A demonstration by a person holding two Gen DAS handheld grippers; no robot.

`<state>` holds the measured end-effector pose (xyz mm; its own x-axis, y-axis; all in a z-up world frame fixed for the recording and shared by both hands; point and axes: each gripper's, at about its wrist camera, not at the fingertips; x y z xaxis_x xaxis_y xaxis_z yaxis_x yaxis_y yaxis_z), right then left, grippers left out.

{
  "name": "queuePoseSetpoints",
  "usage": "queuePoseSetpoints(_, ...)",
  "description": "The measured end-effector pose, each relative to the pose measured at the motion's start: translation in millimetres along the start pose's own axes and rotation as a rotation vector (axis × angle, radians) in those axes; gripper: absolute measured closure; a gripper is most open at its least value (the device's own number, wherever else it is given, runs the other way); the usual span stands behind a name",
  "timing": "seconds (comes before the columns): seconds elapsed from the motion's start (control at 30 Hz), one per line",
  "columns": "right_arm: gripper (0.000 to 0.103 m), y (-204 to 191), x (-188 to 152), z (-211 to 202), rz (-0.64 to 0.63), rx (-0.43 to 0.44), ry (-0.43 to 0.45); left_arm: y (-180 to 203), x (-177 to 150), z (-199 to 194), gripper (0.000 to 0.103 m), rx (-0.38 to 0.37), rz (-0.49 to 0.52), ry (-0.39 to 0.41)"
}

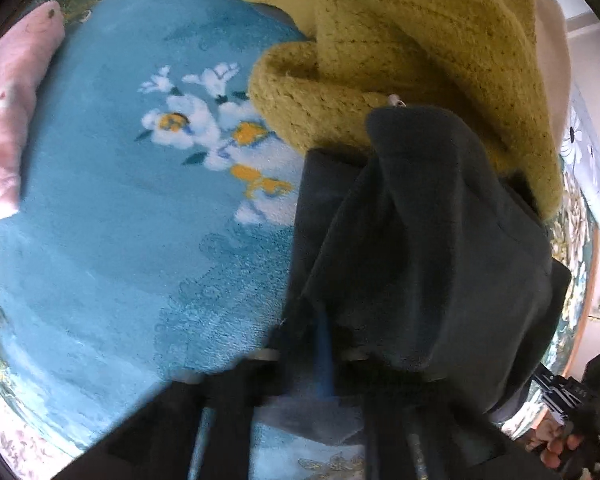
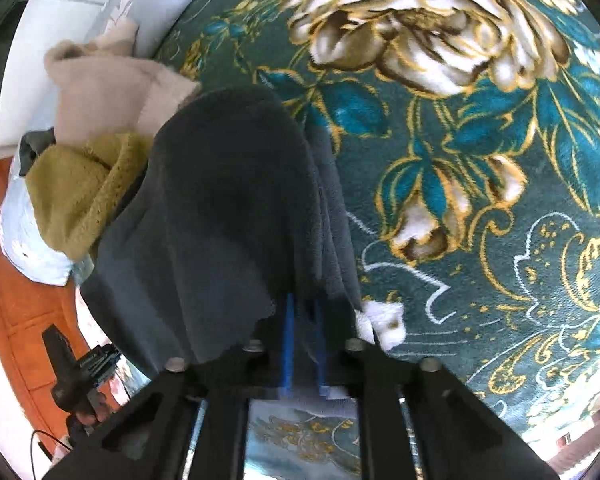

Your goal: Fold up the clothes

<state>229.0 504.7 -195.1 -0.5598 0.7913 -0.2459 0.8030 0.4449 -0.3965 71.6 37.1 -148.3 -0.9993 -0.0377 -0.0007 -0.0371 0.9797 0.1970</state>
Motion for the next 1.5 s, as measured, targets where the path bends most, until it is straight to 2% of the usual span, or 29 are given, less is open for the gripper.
queuePoseSetpoints(0.13,0.099,1,0,-8,-0.007,0.007,0.016,-11,11,-34,0.103,0.028,-0.042,0.123)
queuePoseSetpoints(0.2,0.1,5,1,-12,-0.003,0.017,0.025,-23,18,-45,0.103,0.053,-0.045,0.146)
queuePoseSetpoints(0.23,0.103,6,1,-13,-0.001,0.022,0.03,-32,18,-46,0.103,0.042,-0.054,0.142)
queuePoseSetpoints(0.37,0.103,13,3,-20,0.007,0.042,0.049,-57,14,-39,0.101,-0.122,-0.155,0.116)
queuePoseSetpoints(0.4,0.103,15,3,-22,0.009,0.047,0.053,-60,10,-34,0.096,-0.152,-0.175,0.109)
queuePoseSetpoints(0.47,0.103,18,4,-26,0.013,0.057,0.063,-57,1,-26,0.064,-0.187,-0.187,0.092)
queuePoseSetpoints(0.5,0.102,20,5,-28,0.015,0.062,0.067,-55,-4,-22,0.039,-0.201,-0.189,0.082)
queuePoseSetpoints(0.53,0.101,21,5,-29,0.016,0.067,0.071,-52,-7,-18,0.038,-0.219,-0.18,0.076)
queuePoseSetpoints(0.57,0.095,19,3,-25,0.008,0.077,0.062,-47,-8,-14,0.038,-0.235,-0.155,0.072)
queuePoseSetpoints(0.6,0.07,17,1,-21,0.001,0.085,0.053,-43,-7,-9,0.038,-0.238,-0.133,0.066)
queuePoseSetpoints(0.67,0.043,18,1,-13,0.007,0.065,0.052,-33,-6,0,0.038,-0.236,-0.092,0.05)
queuePoseSetpoints(0.77,0.044,25,4,1,0.062,0.066,0.058,-23,-1,6,0.04,-0.227,-0.072,0.055)
queuePoseSetpoints(0.8,0.044,27,6,6,0.08,0.067,0.06,-21,0,4,0.046,-0.223,-0.068,0.064)
queuePoseSetpoints(0.83,0.044,27,6,9,0.102,0.077,0.06,-19,1,1,0.075,-0.21,-0.055,0.074)
queuePoseSetpoints(0.87,0.053,26,6,11,0.123,0.087,0.061,-15,2,-2,0.091,-0.19,-0.037,0.076)
queuePoseSetpoints(0.9,0.071,24,5,10,0.131,0.1,0.064,-11,2,-5,0.099,-0.163,-0.013,0.075)
queuePoseSetpoints(0.97,0.092,16,-2,2,0.114,0.101,0.067,-9,3,-20,0.099,-0.159,-0.011,0.113)
queuePoseSetpoints(1.03,0.093,2,-8,-11,0.071,0.117,0.079,-10,3,-39,0.1,-0.175,-0.028,0.168)
queuePoseSetpoints(1.13,0.094,-16,-8,-47,0.012,0.19,0.166,-26,7,-68,0.1,-0.206,-0.083,0.266)
queuePoseSetpoints(1.17,0.095,-16,-5,-54,-0.004,0.176,0.2,-29,9,-69,0.1,-0.19,-0.075,0.275)
queuePoseSetpoints(1.2,0.095,-13,2,-52,-0.009,0.127,0.216,-32,10,-62,0.1,-0.168,-0.064,0.259)
queuePoseSetpoints(1.27,0.095,6,18,-22,0.048,0.023,0.143,-40,10,-33,0.1,-0.123,-0.06,0.179)
queuePoseSetpoints(1.3,0.095,14,22,-9,0.069,-0.012,0.11,-45,9,-20,0.103,-0.083,-0.063,0.141)
queuePoseSetpoints(1.37,0.095,18,20,9,0.062,-0.071,0.079,-61,3,-1,0.103,0.022,-0.101,0.083)
queuePoseSetpoints(1.43,0.095,22,18,9,0.076,-0.064,0.089,-89,-5,6,0.103,0.009,-0.228,0.05)
queuePoseSetpoints(1.5,0.093,28,18,5,0.109,-0.008,0.083,-109,-17,1,0.102,-0.062,-0.324,0.06)
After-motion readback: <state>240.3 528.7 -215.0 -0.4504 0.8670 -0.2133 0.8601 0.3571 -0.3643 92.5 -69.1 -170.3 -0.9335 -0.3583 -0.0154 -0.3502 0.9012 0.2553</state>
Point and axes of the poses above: each gripper's, at about its wrist camera, not at the fingertips, and z roughly the way its jaws point, y to its right, x to its top, and after that the axes turned 11 degrees about z, right-handed
